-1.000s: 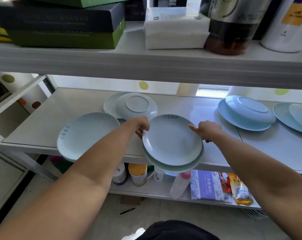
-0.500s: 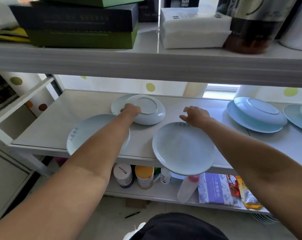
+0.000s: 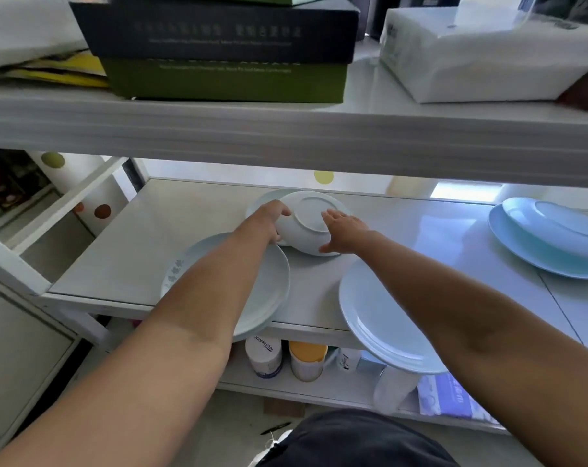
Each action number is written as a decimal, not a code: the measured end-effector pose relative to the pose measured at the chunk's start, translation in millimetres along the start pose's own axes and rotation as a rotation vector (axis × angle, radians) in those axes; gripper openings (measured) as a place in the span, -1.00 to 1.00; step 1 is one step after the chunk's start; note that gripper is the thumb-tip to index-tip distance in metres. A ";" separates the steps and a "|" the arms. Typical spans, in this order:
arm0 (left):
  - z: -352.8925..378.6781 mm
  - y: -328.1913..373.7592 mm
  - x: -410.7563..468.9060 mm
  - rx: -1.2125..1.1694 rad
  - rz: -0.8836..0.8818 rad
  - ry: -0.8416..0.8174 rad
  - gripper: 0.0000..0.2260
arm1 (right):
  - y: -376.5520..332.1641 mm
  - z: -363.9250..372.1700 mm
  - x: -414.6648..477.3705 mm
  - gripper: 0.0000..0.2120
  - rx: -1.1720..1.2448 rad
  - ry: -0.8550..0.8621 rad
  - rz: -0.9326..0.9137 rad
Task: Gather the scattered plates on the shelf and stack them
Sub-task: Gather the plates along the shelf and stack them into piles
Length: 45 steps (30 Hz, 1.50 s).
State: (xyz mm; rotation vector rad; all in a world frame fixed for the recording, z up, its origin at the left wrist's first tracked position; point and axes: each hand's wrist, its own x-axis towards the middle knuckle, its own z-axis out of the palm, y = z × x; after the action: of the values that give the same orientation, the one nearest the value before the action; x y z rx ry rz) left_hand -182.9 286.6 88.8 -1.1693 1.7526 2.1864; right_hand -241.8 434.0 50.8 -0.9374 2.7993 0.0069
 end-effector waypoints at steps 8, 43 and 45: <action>1.1 2.8 19.0 -0.071 -0.050 -0.103 -0.61 | -6.7 6.5 10.9 -0.25 -0.100 0.026 0.072; 15.0 -10.9 -6.8 0.181 0.211 -0.256 -0.46 | 65.6 -33.4 -71.3 0.27 1.607 0.527 0.948; 18.4 -9.9 -8.9 0.176 0.205 -0.267 -0.48 | 74.7 -29.8 -81.3 -0.08 1.873 0.663 0.981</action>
State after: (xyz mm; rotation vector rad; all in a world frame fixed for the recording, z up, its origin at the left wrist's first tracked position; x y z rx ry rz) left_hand -180.6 309.2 87.2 -0.6507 1.9676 2.1193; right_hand -228.1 540.3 90.6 0.9382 1.7713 -2.3469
